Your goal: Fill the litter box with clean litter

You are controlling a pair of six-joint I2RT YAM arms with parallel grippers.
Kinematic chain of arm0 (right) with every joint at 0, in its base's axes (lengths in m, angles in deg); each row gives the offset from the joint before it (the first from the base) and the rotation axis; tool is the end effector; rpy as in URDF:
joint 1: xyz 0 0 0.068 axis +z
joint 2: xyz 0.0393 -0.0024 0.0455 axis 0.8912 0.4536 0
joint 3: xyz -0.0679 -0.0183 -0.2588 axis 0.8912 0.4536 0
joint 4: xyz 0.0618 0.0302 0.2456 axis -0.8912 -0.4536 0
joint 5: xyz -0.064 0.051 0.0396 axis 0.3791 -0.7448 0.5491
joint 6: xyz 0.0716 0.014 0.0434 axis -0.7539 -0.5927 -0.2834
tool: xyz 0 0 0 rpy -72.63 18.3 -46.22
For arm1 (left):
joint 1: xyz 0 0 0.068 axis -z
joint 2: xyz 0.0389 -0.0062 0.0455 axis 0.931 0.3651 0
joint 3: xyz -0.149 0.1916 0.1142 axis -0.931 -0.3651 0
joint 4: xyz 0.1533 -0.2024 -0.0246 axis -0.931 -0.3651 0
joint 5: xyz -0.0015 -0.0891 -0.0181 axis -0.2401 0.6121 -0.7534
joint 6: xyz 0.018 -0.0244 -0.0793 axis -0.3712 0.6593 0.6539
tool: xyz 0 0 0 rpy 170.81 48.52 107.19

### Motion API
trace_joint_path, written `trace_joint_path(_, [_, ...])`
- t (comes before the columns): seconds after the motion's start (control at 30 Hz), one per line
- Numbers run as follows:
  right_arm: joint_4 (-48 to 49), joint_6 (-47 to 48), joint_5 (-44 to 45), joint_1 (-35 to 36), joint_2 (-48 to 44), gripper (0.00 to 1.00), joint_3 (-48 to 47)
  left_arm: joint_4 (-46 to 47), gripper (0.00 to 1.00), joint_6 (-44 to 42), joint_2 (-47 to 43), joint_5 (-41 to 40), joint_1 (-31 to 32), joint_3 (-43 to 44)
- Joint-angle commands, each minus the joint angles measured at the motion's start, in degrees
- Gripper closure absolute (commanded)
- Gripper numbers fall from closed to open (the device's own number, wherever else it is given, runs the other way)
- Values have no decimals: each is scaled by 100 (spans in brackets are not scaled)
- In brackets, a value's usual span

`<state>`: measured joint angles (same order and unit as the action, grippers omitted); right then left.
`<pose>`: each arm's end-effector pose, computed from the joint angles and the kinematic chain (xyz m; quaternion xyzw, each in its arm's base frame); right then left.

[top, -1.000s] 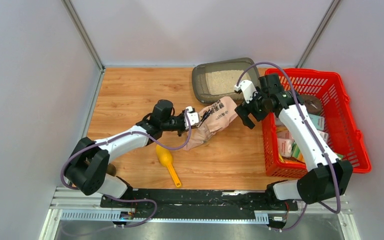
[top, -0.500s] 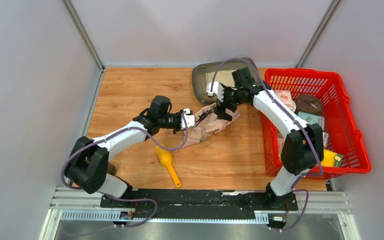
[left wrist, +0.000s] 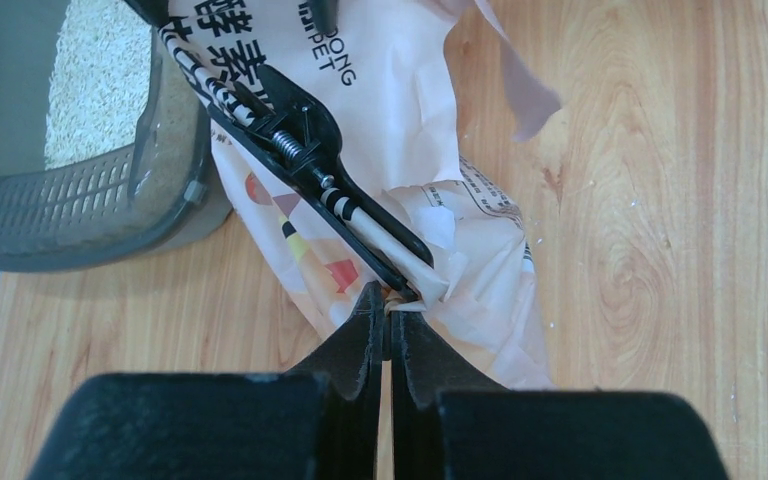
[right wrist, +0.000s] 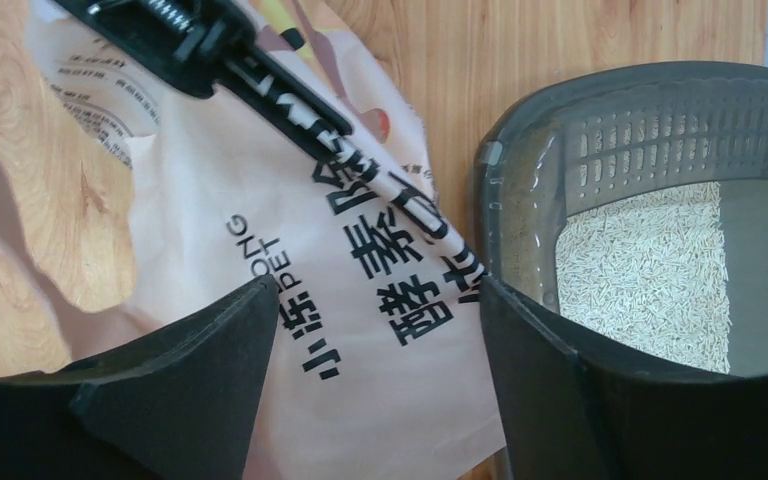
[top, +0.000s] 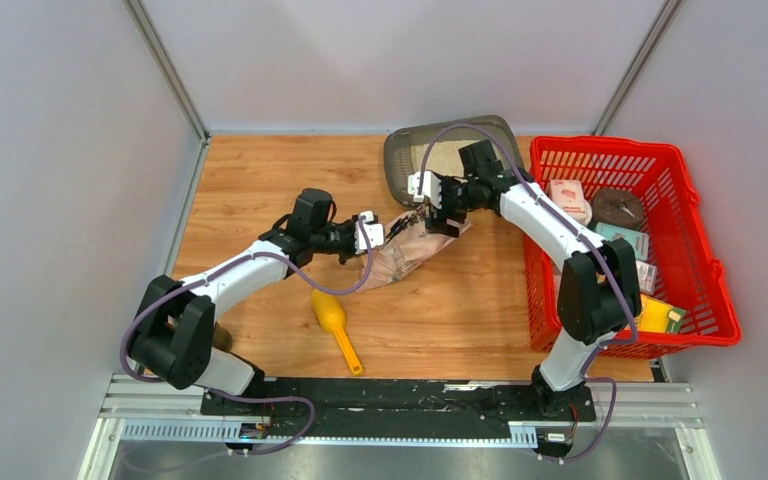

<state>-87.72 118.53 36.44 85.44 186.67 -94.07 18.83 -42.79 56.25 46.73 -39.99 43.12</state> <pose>0.3389 0.1846 0.2425 -0.6909 0.6095 0.1621 0.3535 0.2616 -0.1980 0.2154 0.6298 0.5683 -0.2422 0.4709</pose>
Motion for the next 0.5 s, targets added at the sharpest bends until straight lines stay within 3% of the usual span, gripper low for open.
trace_joint_path(0.0, [896,19,-204,44,-643,19,463,213,96,192,-328,-292,-197,74])
trace_joint_path(0.13, [881,327,-432,53,-610,14,307,55,97,34,-346,-186,-197,38])
trace_joint_path(0.27, [846,477,-520,97,-338,14,8,-138,98,-264,-311,-151,-197,73])
trace_joint_path(0.47, [-181,1161,-582,246,417,17,-825,-218,99,-581,-329,-98,-197,38])
